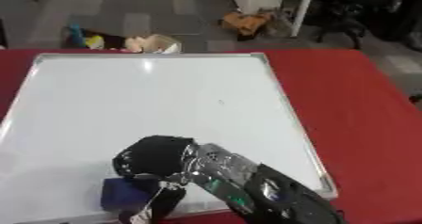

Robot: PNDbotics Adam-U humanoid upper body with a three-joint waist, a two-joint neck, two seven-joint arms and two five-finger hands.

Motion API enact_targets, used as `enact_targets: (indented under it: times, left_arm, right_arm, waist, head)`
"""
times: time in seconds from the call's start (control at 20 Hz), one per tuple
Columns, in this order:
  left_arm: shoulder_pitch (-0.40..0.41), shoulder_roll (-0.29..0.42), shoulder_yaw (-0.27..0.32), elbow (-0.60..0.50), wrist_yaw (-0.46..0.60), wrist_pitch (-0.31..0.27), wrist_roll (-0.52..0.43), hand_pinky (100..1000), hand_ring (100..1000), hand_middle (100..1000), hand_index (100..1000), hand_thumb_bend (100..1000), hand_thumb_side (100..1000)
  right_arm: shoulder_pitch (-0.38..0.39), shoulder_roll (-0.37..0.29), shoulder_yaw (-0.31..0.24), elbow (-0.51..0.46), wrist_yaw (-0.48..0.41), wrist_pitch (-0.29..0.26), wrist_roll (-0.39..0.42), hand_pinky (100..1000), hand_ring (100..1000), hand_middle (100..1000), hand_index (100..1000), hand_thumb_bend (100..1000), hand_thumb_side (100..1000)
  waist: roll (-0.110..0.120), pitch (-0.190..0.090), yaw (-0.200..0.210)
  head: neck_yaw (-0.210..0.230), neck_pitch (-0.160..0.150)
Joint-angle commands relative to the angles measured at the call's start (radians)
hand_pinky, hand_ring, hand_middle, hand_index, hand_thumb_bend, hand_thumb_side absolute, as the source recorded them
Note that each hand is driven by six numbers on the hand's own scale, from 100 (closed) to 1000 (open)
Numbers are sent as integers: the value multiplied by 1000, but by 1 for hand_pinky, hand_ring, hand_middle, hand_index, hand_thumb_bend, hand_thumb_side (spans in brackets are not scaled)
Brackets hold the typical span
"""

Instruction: Wipe the whiteboard clean with a brush.

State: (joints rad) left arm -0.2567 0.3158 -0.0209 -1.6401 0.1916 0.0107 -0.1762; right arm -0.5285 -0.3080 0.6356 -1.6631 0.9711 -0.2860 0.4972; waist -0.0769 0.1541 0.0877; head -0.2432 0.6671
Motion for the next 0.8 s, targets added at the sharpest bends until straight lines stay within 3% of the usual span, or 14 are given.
enact_targets:
  times: [0.05, 0.8]
  left_arm:
    - [-15, 7, -1, -13, -4, 1, -1, 477, 540, 561, 656, 692, 919]
    - [-16, 7, -1, -12, -8, 1, -1, 477, 540, 561, 656, 693, 919]
  right_arm:
    - [-17, 5, -5, 13, 18, -2, -13, 719, 764, 723, 283, 242, 697]
    - [-14, 22, -1, 60, 115, -22, -62, 728, 771, 729, 295, 303, 692]
  waist:
    - [8, -9, 2]
    - [5, -3, 1]
  head:
    - [-4, -1]
    - [-4, -1]
